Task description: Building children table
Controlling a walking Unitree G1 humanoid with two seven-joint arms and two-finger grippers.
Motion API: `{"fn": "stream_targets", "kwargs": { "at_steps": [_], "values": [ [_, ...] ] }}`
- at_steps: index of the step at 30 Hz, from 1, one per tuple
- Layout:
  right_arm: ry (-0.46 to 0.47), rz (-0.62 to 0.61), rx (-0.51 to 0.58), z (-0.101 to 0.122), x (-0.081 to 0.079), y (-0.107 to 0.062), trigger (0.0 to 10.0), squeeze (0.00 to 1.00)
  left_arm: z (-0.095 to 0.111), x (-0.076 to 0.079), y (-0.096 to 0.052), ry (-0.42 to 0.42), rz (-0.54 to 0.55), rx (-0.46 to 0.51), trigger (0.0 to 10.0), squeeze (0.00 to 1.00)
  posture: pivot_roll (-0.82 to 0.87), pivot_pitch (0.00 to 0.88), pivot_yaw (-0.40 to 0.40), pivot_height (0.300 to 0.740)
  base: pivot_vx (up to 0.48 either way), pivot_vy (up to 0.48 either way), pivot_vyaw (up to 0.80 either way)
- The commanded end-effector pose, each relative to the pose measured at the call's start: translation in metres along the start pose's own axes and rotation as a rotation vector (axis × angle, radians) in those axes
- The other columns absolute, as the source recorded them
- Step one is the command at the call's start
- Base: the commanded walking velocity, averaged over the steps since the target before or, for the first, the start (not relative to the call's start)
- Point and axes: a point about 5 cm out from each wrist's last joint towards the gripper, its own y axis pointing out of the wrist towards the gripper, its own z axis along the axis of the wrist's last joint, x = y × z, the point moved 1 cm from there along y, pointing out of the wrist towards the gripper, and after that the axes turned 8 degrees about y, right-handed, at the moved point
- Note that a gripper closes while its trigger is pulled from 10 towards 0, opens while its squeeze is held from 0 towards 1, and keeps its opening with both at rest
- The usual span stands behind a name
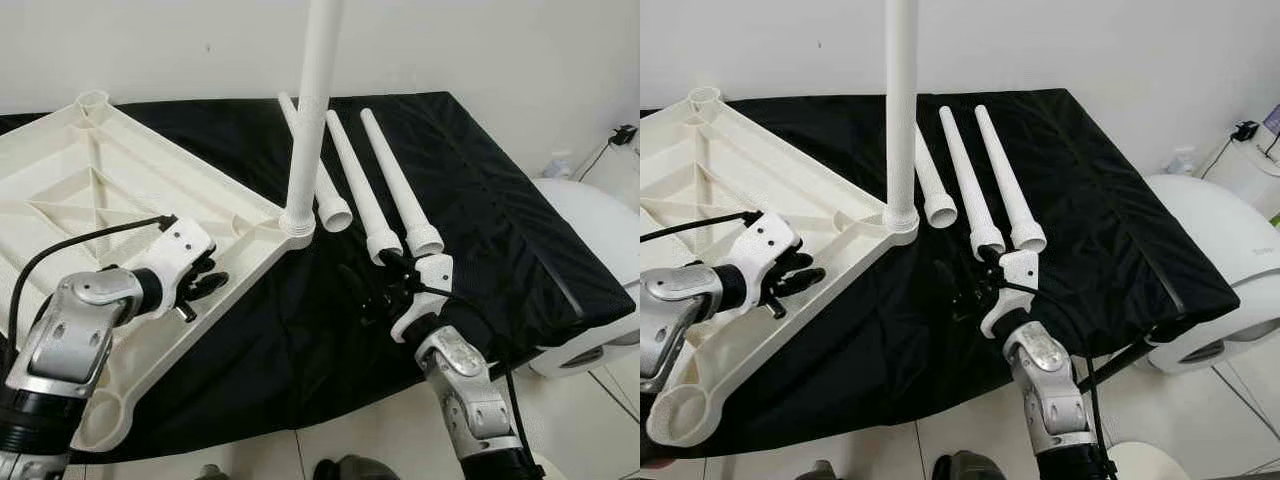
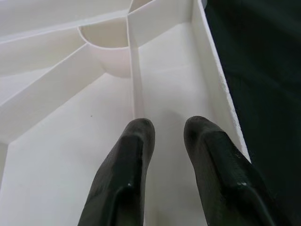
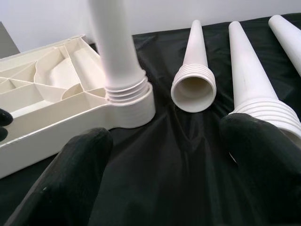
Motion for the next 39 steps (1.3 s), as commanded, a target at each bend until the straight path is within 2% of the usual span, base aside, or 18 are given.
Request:
{"fn": "stream_targets", "kwargs": {
  "at_steps": [1,7,16,19,23,24,25,26,27,29,39],
  "values": [
    [0.002,0.01,0.007,0.002,0.0,-0.001,10.0,0.0,-0.016,-0.004,-0.006,-0.061,0.049,-0.065,10.0,0.0,0.03,0.024,-0.073,0.74,0.0,0.0,0.0],
    [0.0,0.055,-0.005,0.0,-0.002,-0.001,10.0,0.0,0.005,0.0,-0.017,-0.099,0.003,0.094,10.0,0.0,0.03,0.019,-0.083,0.74,0.0,0.0,0.0],
    [-0.005,0.075,-0.015,-0.001,-0.003,-0.002,10.0,0.0,0.008,0.002,-0.023,-0.103,-0.007,0.121,10.0,0.0,0.03,0.015,-0.089,0.74,0.0,0.0,0.0],
    [-0.006,0.083,-0.017,-0.001,-0.003,-0.002,10.0,0.0,-0.001,0.003,-0.027,-0.061,-0.007,0.056,10.0,0.0,0.03,0.013,-0.091,0.74,0.0,0.0,0.0],
    [-0.005,0.086,-0.018,-0.001,-0.003,-0.003,10.0,0.0,-0.005,0.004,-0.029,-0.052,-0.01,0.034,10.0,0.0,0.03,0.012,-0.09,0.74,0.0,0.0,0.0],
    [-0.004,0.086,-0.019,-0.001,-0.003,-0.003,10.0,0.0,-0.012,0.002,-0.029,-0.044,0.005,-0.009,10.0,0.0,0.03,0.011,-0.089,0.74,0.0,0.0,0.0],
    [-0.004,0.086,-0.019,-0.001,-0.003,-0.003,10.0,0.0,-0.012,0.002,-0.029,-0.044,0.005,-0.009,10.0,0.0,0.03,0.011,-0.089,0.74,0.0,0.0,0.0],
    [-0.004,0.087,-0.019,-0.001,-0.003,-0.003,10.0,0.0,-0.02,-0.003,-0.03,-0.049,0.037,-0.059,10.0,0.0,0.03,0.01,-0.087,0.74,0.0,0.0,0.0],
    [-0.004,0.087,-0.019,-0.001,-0.003,-0.003,10.0,0.0,-0.02,-0.003,-0.03,-0.049,0.037,-0.059,10.0,0.0,0.03,0.01,-0.087,0.74,0.0,0.0,0.0],
    [-0.004,0.086,-0.018,-0.001,-0.003,-0.003,10.0,0.0,-0.032,-0.011,-0.03,-0.053,0.098,-0.127,10.0,0.0,0.04,0.009,-0.088,0.74,0.0,0.0,0.0],
    [-0.002,0.092,-0.016,-0.001,-0.004,-0.002,10.0,0.0,-0.046,-0.019,-0.038,-0.055,0.161,-0.21,10.0,0.0,0.04,0.012,-0.088,0.74,0.0,0.0,0.0]
  ]
}}
